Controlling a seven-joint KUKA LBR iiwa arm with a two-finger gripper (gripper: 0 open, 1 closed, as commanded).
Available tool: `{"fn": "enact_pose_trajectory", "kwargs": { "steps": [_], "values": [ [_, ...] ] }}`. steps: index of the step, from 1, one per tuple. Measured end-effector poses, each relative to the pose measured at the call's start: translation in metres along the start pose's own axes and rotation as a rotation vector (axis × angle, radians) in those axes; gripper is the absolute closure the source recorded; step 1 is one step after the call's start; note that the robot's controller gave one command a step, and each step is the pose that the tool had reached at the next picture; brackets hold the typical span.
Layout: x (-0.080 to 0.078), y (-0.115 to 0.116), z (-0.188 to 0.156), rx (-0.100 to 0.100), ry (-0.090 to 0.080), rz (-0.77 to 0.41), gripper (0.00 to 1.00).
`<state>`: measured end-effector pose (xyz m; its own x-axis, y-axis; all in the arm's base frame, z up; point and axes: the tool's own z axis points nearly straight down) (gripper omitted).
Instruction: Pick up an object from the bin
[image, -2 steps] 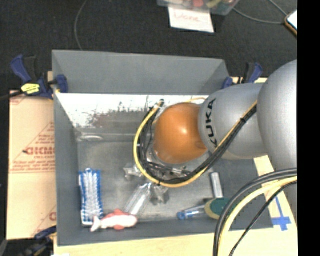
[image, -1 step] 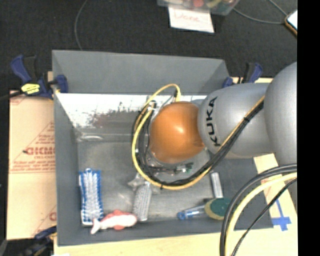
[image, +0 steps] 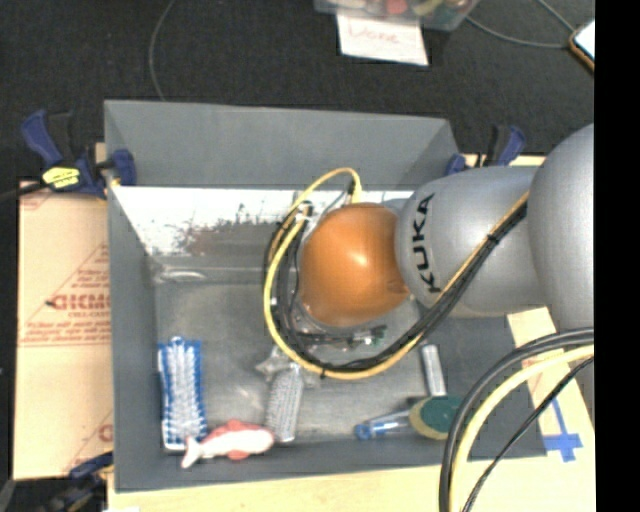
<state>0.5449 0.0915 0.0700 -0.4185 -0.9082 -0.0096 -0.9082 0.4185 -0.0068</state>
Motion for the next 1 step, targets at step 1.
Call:
{"fn": "enact_pose_trajectory", "kwargs": {
  "steps": [1],
  "values": [
    [0.0005, 0.0001, -0.0124, 0.0, -0.001, 0.003, 1.0]
  ]
}}
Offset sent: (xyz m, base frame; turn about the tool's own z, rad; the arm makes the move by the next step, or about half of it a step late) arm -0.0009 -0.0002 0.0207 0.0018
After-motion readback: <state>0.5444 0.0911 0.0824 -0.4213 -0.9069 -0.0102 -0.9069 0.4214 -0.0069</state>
